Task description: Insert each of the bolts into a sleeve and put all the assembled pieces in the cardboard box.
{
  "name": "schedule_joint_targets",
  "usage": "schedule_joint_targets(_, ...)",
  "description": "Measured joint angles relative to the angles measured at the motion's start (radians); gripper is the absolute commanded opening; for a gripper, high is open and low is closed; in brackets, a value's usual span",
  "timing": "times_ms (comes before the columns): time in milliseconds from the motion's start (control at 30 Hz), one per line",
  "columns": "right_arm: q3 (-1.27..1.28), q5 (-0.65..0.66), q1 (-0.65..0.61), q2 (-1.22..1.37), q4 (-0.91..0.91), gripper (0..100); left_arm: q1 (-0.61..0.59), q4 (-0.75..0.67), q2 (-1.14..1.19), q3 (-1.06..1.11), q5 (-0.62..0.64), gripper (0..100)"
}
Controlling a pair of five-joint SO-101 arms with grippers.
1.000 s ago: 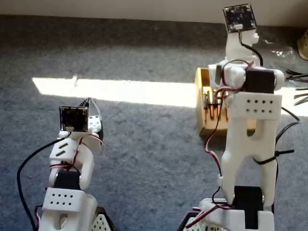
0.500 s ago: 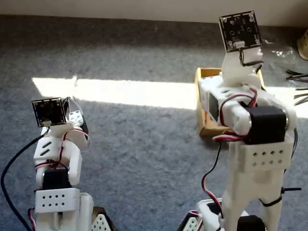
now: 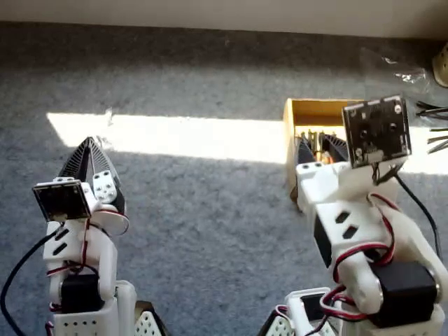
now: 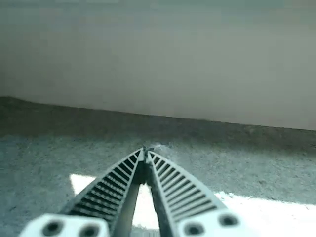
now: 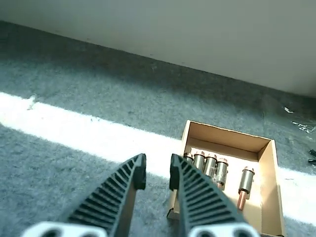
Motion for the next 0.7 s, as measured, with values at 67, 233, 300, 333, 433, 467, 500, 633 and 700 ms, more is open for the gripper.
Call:
schedule_joint_targets(67,0.089,0.000,0.000,-0.063,-0.031,7.0,0.025,0.006,0.008,0.000,-0.035,1)
schedule_joint_targets(233,0.276,0.000,0.000,-0.212,-0.080,7.0,0.046,0.008,0.015,0.000,-0.048,1)
schedule_joint_targets(300,0.336,0.000,0.000,-0.264,-0.089,7.0,0.046,0.008,0.005,0.000,-0.046,1)
schedule_joint_targets(333,0.358,0.000,0.000,-0.287,-0.091,7.0,0.046,0.009,-0.002,0.000,-0.048,1)
schedule_joint_targets(433,0.407,0.000,0.000,-0.341,-0.092,7.0,0.046,0.009,0.002,0.020,-0.049,1)
schedule_joint_targets(467,0.419,0.000,0.000,-0.354,-0.092,7.0,0.046,0.009,0.002,0.035,-0.051,1)
schedule_joint_targets(500,0.427,0.000,0.000,-0.368,-0.092,7.0,0.046,0.009,0.000,0.046,-0.051,1)
schedule_joint_targets(633,0.443,0.000,0.000,-0.427,-0.094,7.0,0.046,0.009,-0.003,0.051,-0.051,1)
schedule_joint_targets(700,0.456,0.000,0.000,-0.457,-0.094,7.0,0.046,0.009,-0.003,0.051,-0.051,1)
